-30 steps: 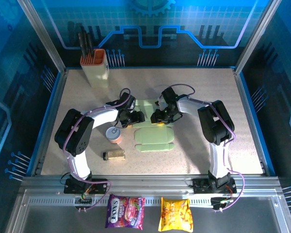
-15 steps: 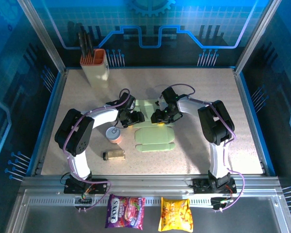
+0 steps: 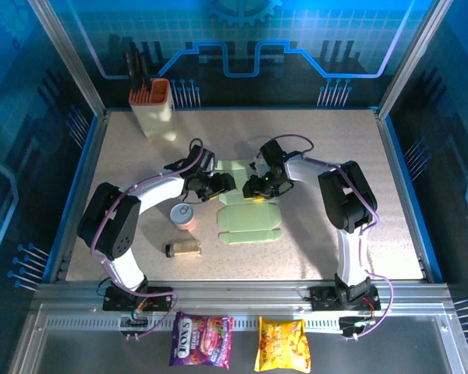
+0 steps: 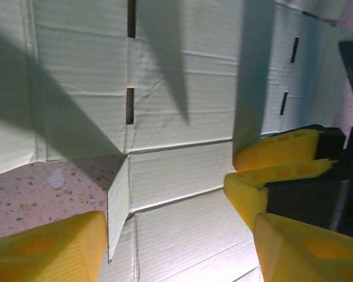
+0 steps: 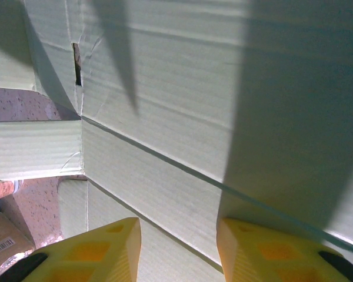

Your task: Fold the paper box

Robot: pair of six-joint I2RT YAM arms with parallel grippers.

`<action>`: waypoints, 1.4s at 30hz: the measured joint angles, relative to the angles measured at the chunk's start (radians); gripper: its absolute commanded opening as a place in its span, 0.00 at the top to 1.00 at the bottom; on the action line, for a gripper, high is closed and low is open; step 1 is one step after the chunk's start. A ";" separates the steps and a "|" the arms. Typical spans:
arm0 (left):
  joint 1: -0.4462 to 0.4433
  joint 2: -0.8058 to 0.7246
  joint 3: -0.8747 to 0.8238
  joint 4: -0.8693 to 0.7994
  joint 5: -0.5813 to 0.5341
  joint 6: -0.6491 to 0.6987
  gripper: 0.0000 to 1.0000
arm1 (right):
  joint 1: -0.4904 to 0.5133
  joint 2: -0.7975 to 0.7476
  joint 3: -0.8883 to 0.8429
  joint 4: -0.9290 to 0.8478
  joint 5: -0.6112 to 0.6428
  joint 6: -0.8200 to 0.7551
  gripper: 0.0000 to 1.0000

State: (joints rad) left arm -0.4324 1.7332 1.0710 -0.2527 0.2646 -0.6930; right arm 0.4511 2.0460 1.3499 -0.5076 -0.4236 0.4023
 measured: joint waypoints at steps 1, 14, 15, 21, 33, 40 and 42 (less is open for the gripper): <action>0.000 -0.001 -0.001 0.004 0.006 -0.008 0.32 | 0.000 0.000 0.000 0.000 0.000 0.000 0.58; -0.001 0.067 0.023 0.086 0.097 -0.045 0.35 | 0.000 0.000 0.001 -0.002 0.002 -0.003 0.60; -0.001 0.084 0.026 0.093 0.105 -0.048 0.36 | 0.000 0.000 0.001 -0.002 0.002 -0.003 0.61; -0.004 0.151 0.027 0.125 0.131 -0.068 0.36 | 0.000 0.000 0.001 -0.005 0.013 -0.004 0.67; -0.004 0.190 0.037 0.146 0.145 -0.070 0.40 | -0.001 0.000 0.001 -0.012 0.031 -0.003 0.70; 0.006 0.171 0.025 0.167 0.144 -0.068 0.39 | 0.000 0.000 0.031 -0.044 0.041 -0.008 0.67; 0.019 0.151 0.024 0.162 0.141 -0.067 0.38 | -0.001 0.000 0.058 -0.062 0.049 -0.011 0.67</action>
State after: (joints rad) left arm -0.4137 1.8839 1.0954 -0.0910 0.4057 -0.7601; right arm 0.4503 2.0460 1.4082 -0.5697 -0.3744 0.3912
